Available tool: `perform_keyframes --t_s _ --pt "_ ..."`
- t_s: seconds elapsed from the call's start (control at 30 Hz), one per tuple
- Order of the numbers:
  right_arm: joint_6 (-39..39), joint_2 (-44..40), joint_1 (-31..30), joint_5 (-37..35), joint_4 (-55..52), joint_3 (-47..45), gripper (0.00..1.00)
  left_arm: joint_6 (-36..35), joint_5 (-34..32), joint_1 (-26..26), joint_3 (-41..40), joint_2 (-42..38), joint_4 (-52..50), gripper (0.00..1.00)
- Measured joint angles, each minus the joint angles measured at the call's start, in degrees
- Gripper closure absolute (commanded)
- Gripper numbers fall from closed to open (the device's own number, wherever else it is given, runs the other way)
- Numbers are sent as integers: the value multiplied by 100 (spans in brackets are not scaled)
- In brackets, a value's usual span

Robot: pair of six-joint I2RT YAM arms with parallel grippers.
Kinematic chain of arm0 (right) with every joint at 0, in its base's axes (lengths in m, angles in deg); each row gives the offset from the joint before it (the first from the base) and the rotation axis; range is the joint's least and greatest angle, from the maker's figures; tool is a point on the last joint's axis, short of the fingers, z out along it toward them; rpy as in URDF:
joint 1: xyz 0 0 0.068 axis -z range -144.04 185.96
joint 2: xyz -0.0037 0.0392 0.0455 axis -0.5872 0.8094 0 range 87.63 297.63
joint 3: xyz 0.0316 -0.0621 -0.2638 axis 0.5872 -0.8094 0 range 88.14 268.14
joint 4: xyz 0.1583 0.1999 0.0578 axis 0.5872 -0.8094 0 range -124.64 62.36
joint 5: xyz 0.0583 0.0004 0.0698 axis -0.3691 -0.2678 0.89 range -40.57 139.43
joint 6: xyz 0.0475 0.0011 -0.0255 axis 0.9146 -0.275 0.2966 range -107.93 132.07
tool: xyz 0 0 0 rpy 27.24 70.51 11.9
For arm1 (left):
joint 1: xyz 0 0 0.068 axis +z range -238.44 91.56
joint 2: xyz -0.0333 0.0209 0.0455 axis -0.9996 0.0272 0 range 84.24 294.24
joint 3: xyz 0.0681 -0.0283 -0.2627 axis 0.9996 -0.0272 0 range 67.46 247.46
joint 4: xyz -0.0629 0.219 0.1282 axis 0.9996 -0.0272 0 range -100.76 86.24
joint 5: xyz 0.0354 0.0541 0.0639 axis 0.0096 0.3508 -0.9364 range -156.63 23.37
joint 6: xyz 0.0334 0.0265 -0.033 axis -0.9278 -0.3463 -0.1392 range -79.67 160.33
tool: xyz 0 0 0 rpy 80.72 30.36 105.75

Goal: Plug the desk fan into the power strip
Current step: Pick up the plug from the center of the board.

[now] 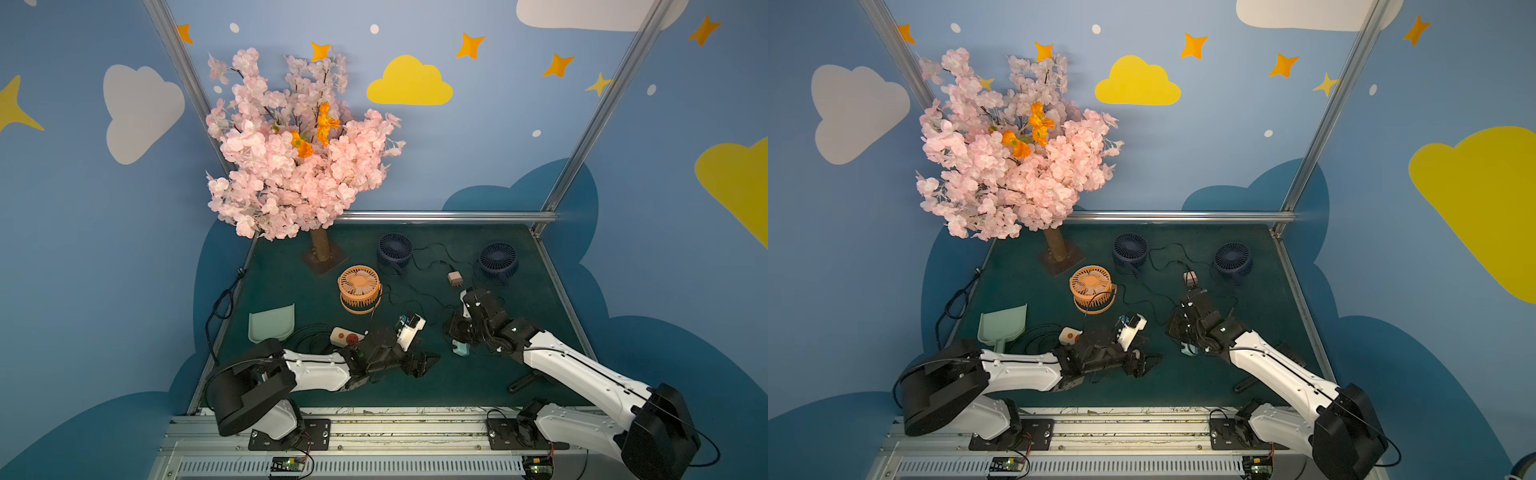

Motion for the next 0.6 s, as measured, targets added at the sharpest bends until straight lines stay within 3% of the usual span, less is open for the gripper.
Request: perform_keyframes --t_s 0.17,0.33,0.6 --pt "411 -240 0 26 238 -15 100 72 -219 2 323 776 590 27" --pt "573 -297 0 114 363 -15 100 26 -479 2 579 1071 796 42" --pt "662 -278 0 269 461 -15 100 -181 -577 37 879 1185 822 88"
